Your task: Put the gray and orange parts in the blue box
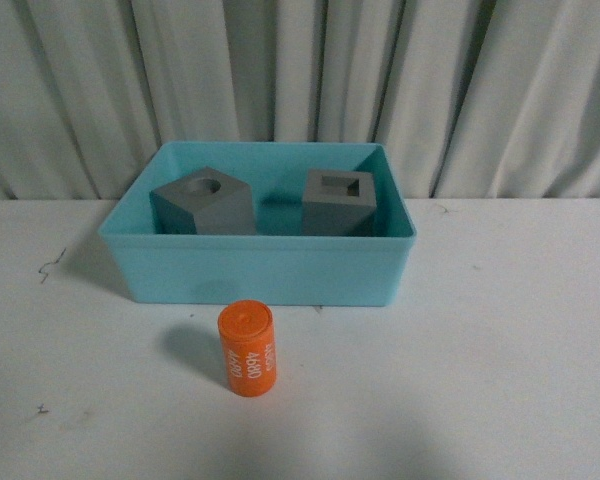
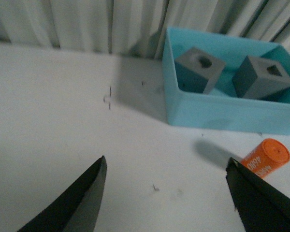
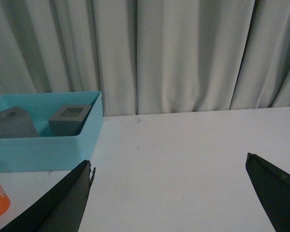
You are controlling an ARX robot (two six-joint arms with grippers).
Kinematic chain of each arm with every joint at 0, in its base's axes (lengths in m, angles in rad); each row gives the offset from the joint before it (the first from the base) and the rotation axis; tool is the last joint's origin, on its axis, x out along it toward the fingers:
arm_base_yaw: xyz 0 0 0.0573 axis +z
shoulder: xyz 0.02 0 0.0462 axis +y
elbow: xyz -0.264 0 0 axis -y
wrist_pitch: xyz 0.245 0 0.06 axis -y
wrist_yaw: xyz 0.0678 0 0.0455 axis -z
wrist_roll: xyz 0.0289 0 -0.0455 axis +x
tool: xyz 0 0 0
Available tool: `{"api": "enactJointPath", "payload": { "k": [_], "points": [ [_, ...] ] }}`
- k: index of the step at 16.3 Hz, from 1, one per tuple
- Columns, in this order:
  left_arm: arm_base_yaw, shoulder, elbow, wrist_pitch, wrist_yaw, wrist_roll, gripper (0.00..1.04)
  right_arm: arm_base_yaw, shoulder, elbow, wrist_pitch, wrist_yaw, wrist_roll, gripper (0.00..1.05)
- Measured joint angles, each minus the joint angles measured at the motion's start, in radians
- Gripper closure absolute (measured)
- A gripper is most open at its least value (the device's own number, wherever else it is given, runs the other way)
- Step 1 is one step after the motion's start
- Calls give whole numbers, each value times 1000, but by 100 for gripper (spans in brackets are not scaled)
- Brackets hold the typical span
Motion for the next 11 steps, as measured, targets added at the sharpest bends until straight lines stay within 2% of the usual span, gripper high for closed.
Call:
{"api": "enactJointPath", "payload": {
  "k": [1,2,4,7,11],
  "points": [
    [-100,-129,-130,363,-141,0,63,1,0,0,0,0,0,6],
    [-177,-232,-180,289,-214,0,99,1,0,0,0,0,0,6],
    [-337,-370,-206,199,-369,3,103,1,0,0,0,-1,0,6],
    [-348,-378,-236,241,-364,4,103,1,0,0,1,-1,0,6],
    [-339,-396,-237,200,-381,4,103,1,0,0,1,1,0,6]
  ]
}}
